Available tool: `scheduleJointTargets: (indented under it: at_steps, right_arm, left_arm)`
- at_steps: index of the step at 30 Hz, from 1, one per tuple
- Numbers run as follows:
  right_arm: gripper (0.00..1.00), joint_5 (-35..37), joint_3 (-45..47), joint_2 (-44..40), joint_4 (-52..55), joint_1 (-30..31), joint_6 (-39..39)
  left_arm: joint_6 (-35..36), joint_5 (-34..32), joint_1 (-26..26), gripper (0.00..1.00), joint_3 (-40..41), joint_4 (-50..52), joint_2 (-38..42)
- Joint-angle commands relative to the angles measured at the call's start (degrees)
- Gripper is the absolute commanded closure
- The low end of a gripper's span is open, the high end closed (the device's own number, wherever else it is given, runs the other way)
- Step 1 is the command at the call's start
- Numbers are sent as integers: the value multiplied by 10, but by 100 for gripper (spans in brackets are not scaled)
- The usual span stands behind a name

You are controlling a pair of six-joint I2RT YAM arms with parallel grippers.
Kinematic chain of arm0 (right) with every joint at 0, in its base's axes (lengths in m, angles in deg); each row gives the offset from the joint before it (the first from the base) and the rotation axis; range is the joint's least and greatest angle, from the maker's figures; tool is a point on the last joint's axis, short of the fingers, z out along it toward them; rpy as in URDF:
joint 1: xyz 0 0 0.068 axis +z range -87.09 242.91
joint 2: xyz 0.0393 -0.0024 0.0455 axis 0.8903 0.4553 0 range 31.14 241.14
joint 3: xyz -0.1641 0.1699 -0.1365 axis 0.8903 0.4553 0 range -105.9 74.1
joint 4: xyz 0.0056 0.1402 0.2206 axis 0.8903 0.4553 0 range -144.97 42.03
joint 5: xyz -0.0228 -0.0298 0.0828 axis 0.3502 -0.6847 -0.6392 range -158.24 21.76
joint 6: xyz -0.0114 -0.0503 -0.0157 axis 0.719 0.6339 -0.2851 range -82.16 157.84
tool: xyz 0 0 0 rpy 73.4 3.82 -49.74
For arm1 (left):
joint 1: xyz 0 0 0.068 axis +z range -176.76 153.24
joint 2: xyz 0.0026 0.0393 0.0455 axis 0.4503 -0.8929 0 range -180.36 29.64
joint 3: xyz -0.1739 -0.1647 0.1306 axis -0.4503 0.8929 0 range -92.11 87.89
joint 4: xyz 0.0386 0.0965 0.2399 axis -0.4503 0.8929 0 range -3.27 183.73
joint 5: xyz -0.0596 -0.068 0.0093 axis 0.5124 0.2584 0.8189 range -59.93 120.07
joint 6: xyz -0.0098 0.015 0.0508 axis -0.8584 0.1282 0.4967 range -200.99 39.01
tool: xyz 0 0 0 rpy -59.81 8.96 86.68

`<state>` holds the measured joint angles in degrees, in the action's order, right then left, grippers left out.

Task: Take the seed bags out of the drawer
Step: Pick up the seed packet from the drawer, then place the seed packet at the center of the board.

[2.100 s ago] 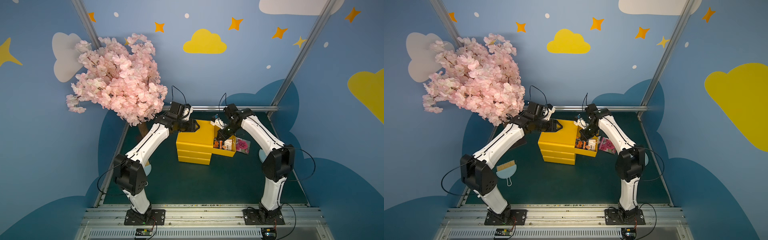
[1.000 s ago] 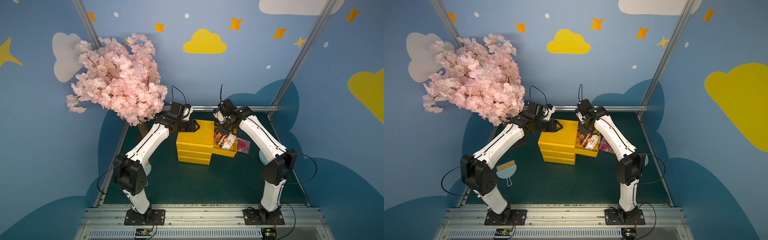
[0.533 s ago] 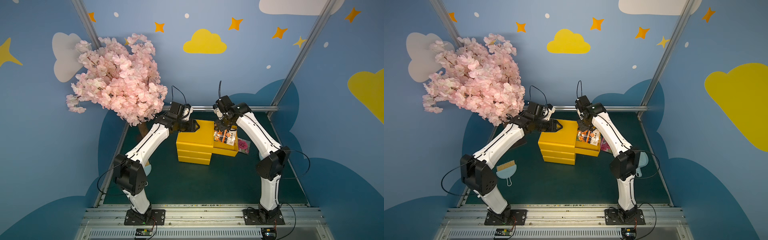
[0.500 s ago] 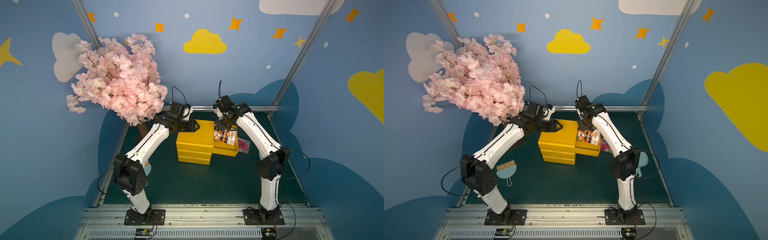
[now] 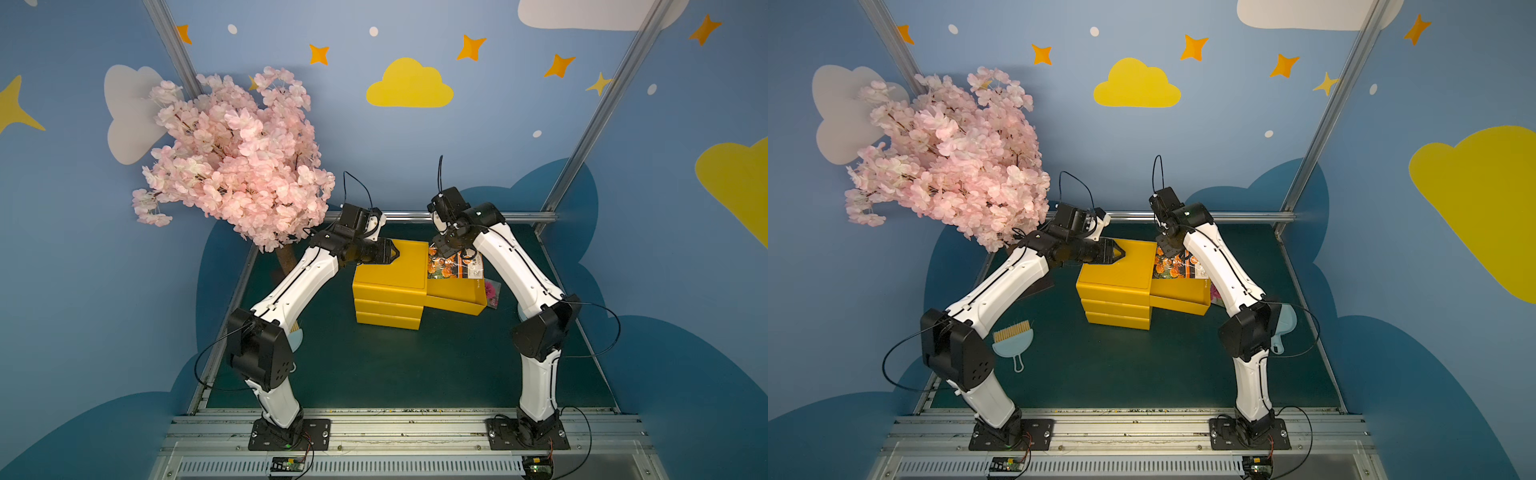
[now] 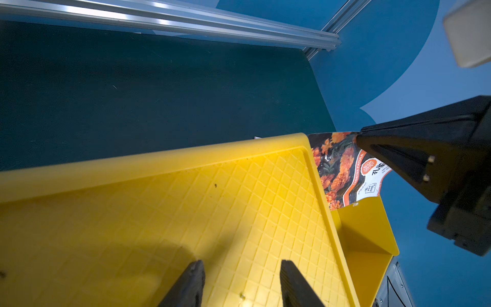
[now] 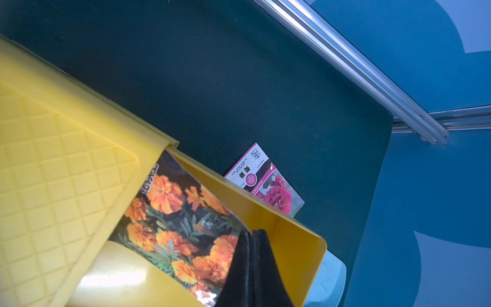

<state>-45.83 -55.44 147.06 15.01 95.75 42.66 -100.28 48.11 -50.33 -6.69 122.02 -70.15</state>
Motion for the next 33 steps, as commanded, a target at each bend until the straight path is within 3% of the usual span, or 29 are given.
scheduleJointTargets:
  at_steps: [1, 22, 33]
  right_arm:
    - [100, 60, -8, -1, -42, 1, 1]
    - [100, 92, 4, -39, -87, 1, 11]
    - [100, 61, 21, -95, -107, -30, -24]
  left_arm:
    - [-1, -18, -1, 48, 40, 99, -34]
    - [-2, -19, -1, 48, 46, 98, -32]
    - [-2, -20, 0, 48, 47, 97, -33]
